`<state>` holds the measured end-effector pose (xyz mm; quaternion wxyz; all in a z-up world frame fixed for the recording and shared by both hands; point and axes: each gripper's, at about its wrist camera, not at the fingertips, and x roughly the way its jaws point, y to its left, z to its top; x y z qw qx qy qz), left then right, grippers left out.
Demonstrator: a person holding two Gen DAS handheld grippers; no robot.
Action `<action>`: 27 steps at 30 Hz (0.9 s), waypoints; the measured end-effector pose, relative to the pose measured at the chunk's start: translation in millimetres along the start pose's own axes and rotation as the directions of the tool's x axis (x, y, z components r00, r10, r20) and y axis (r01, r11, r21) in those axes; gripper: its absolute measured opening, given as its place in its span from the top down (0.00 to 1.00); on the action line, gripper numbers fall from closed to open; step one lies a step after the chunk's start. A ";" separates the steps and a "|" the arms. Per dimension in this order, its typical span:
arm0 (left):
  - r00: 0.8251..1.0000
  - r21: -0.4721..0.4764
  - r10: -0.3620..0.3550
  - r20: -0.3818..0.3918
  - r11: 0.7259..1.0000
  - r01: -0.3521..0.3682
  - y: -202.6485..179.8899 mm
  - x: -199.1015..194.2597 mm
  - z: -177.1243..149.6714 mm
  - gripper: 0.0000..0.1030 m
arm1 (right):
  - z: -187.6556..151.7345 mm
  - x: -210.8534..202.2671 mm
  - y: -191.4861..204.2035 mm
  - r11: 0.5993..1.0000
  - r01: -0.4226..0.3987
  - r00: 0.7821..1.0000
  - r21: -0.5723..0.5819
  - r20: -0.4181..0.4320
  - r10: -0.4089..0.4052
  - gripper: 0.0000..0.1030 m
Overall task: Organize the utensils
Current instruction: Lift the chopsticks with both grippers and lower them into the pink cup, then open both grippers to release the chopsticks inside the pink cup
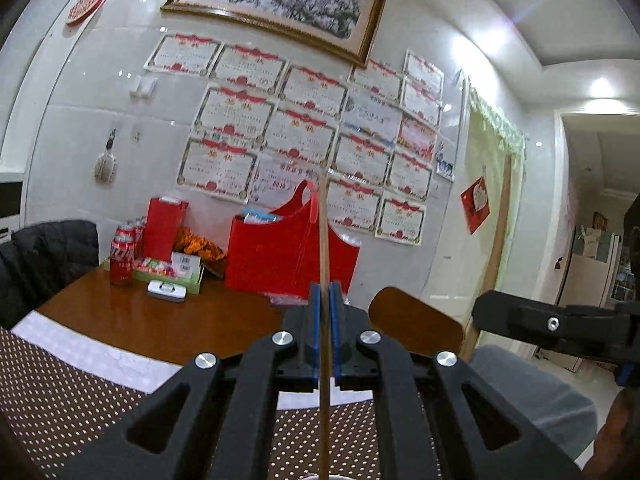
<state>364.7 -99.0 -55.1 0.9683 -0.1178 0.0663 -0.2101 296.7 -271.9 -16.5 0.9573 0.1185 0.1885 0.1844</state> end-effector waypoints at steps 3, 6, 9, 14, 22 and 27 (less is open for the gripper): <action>0.999 -0.008 0.008 -0.035 1.000 -0.008 6.5 7.9 -14.8 0.96 | -11.9 13.0 -3.7 1.000 0.002 0.999 0.001 -0.037 -0.002 0.94; 0.997 0.003 0.013 -0.072 1.000 -0.012 8.7 12.0 -28.7 0.95 | -23.3 23.0 -7.0 1.000 -0.003 0.997 0.022 -0.079 0.004 0.94; 0.994 -0.008 0.010 -0.107 1.000 -0.011 11.4 8.9 -37.0 0.95 | -31.4 26.0 -13.5 0.998 -0.002 0.994 0.062 -0.112 0.009 0.92; 0.993 0.024 0.033 -0.113 0.999 -0.031 10.7 -18.0 -37.9 0.51 | -37.5 5.2 -21.2 0.994 0.035 0.997 0.100 -0.066 -0.029 0.21; 0.971 0.102 0.157 -0.181 0.985 -0.140 9.6 -67.8 -25.4 0.18 | -49.6 -31.0 -27.1 0.983 0.089 0.994 0.162 -0.078 -0.077 0.06; 0.939 0.159 0.248 -0.239 0.964 -0.214 11.2 -107.1 -25.1 0.18 | -76.9 -51.3 -17.3 0.981 0.126 0.983 0.146 -0.154 -0.103 0.06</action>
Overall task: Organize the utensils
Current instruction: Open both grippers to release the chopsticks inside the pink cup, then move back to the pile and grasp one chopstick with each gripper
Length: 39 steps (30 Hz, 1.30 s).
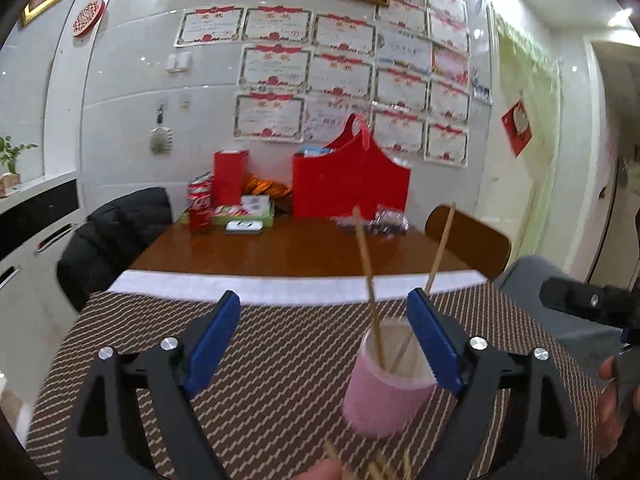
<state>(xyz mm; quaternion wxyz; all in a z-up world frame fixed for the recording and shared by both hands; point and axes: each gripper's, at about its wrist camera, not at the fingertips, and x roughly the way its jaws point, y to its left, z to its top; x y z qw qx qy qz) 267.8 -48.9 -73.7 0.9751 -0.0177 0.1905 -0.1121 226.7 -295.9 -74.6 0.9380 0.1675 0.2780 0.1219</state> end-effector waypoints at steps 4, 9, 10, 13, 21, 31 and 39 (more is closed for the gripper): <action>0.996 0.016 0.044 -0.075 0.999 -0.043 7.4 -27.6 -19.8 0.18 | -37.8 -5.1 6.9 0.999 0.021 0.995 -0.025 -0.094 -0.023 0.06; 0.981 0.023 0.096 -0.170 0.995 -0.093 17.1 -54.8 -54.0 0.18 | -82.3 -10.4 17.6 0.997 0.032 0.981 -0.076 -0.191 -0.046 0.06; 0.976 0.025 0.107 -0.190 0.994 -0.104 18.7 -59.0 -62.1 0.18 | -88.2 -11.2 18.4 0.996 0.030 0.978 -0.081 -0.204 -0.046 0.06; 0.957 0.052 0.133 -0.259 0.991 -0.124 19.3 -65.4 -87.6 0.18 | -108.8 -12.8 19.6 0.995 0.030 0.969 -0.100 -0.242 -0.054 0.06; 0.912 0.076 0.119 -0.392 0.992 -0.097 11.8 -69.4 -138.3 0.18 | -151.0 1.7 26.8 0.970 0.052 0.932 -0.236 -0.338 -0.132 0.06; 0.885 0.122 0.144 -0.443 0.988 -0.099 2.8 -57.3 -162.1 0.18 | -180.3 35.6 38.4 0.915 0.077 0.885 -0.395 -0.396 -0.245 0.07; 0.866 0.087 0.117 -0.486 0.993 -0.085 8.0 -50.0 -165.7 0.18 | -178.7 40.4 29.3 0.916 0.079 0.884 -0.392 -0.397 -0.246 0.15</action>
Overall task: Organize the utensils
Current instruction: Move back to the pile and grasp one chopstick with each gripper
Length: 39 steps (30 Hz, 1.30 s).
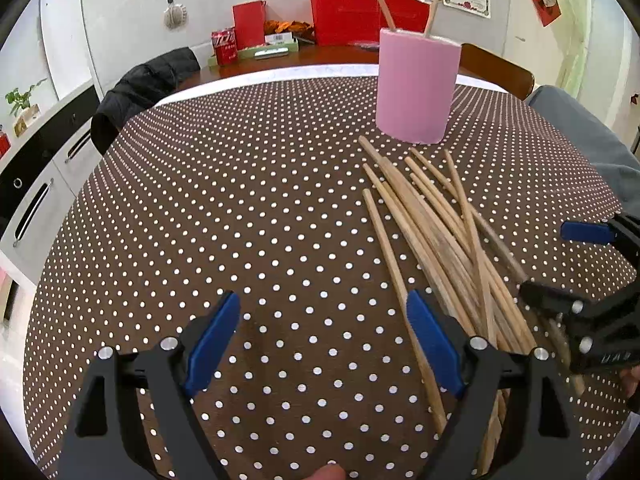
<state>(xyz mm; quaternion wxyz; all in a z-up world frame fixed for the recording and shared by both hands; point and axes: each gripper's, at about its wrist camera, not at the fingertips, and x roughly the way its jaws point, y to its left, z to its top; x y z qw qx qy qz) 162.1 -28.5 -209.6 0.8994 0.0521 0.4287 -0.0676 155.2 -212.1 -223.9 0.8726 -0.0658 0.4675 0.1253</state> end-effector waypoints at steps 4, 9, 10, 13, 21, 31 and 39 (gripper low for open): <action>1.000 0.024 -0.003 -0.010 1.000 0.003 -4.0 2.7 4.9 0.18 | 11.5 3.7 -0.1 1.000 -0.012 1.000 0.009 0.006 0.012 0.24; 0.998 0.033 -0.015 -0.057 0.999 0.017 -11.3 11.1 8.1 0.18 | 30.8 10.5 6.1 1.000 -0.022 1.000 0.004 0.009 0.022 0.29; 0.998 0.019 -0.023 -0.063 1.000 0.024 -10.3 13.0 9.3 0.18 | 34.6 13.3 8.1 1.000 -0.017 1.000 -0.003 0.010 0.017 0.29; 0.997 0.009 -0.027 -0.071 1.000 0.027 -10.6 16.4 12.2 0.22 | 43.5 16.9 12.3 1.000 -0.015 1.000 -0.010 0.016 0.015 0.47; 0.991 0.013 -0.108 -0.080 0.994 0.109 -5.7 12.6 18.8 0.95 | 39.7 9.1 1.9 0.999 -0.046 0.999 0.002 0.017 0.046 0.94; 0.992 -0.051 -0.129 0.001 0.990 0.129 5.4 -2.4 26.5 0.95 | 20.6 -30.0 10.8 0.991 -0.077 0.993 -0.107 0.077 0.085 0.94; 0.986 -0.072 -0.160 0.037 0.984 0.162 8.0 -12.7 30.2 0.95 | 24.2 -24.9 14.5 0.988 -0.121 0.989 -0.099 0.075 0.129 0.94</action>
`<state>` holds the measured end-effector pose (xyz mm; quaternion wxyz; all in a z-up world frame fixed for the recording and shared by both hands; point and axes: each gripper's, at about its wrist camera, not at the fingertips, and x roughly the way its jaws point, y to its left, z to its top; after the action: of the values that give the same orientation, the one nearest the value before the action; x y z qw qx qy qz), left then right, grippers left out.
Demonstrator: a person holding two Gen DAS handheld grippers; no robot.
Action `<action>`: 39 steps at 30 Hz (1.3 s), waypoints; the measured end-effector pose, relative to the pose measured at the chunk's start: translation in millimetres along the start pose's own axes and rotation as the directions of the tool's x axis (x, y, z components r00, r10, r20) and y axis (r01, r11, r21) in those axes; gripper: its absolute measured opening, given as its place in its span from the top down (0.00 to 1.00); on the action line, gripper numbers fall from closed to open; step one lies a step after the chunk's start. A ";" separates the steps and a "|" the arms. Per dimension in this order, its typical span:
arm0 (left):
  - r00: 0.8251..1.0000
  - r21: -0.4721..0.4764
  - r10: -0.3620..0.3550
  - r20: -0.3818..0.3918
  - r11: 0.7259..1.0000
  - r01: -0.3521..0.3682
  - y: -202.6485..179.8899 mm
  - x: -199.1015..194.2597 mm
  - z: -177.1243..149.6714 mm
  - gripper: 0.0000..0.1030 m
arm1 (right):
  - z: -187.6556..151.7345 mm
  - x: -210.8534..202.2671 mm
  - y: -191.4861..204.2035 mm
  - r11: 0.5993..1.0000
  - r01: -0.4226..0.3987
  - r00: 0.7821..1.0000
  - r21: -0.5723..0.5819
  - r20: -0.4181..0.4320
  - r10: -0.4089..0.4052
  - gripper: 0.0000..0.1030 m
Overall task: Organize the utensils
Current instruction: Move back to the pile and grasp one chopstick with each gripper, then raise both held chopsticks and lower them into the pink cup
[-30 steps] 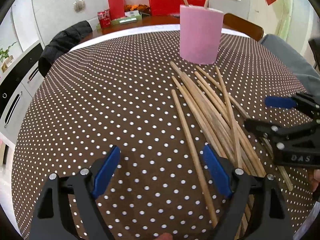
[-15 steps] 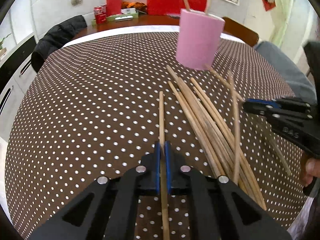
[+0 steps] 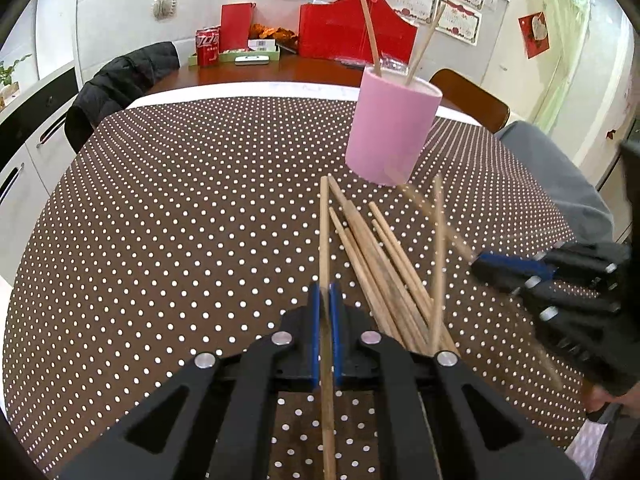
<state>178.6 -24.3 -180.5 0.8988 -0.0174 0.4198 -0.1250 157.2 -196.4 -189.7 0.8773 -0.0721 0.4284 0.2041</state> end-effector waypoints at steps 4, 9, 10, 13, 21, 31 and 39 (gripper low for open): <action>1.000 -0.005 0.000 0.016 1.000 0.000 3.0 -3.9 3.2 0.95 | -2.1 1.2 -16.0 0.995 0.037 0.999 0.093 -0.010 -0.036 0.94; 1.000 -0.004 -0.001 0.012 1.000 0.001 3.4 -2.1 2.4 0.95 | -4.9 14.1 -12.1 0.992 0.124 0.987 -0.032 -0.101 -0.127 0.94; 1.000 -0.005 -0.001 0.013 1.000 0.001 3.0 -1.8 2.2 0.95 | -4.6 11.4 -12.8 0.993 0.116 0.989 -0.025 -0.092 -0.118 0.94; 1.000 -0.009 -0.007 0.014 1.000 0.007 4.1 -1.2 2.8 0.95 | -2.1 -4.6 -23.5 0.990 0.131 0.991 0.043 -0.032 -0.130 0.94; 0.996 -0.026 -0.032 0.081 0.999 0.034 5.9 -16.0 14.3 0.95 | -8.5 -42.9 -28.2 0.993 -0.013 0.991 0.120 0.132 -0.003 0.94; 0.967 -0.027 -0.089 0.239 0.995 0.098 2.4 -50.6 60.6 0.95 | 25.3 -85.2 -33.7 0.961 -0.210 0.918 0.178 0.374 0.131 0.94; 0.870 -0.008 -0.163 0.465 0.982 0.188 -9.6 -73.8 138.7 0.95 | 76.2 -109.7 -61.8 0.959 -0.216 0.852 0.185 0.516 0.092 0.94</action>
<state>236.4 -26.1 -34.1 0.9569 -0.1085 0.1934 -0.1873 177.8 -261.9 -59.5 0.9412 0.1231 0.2107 0.2335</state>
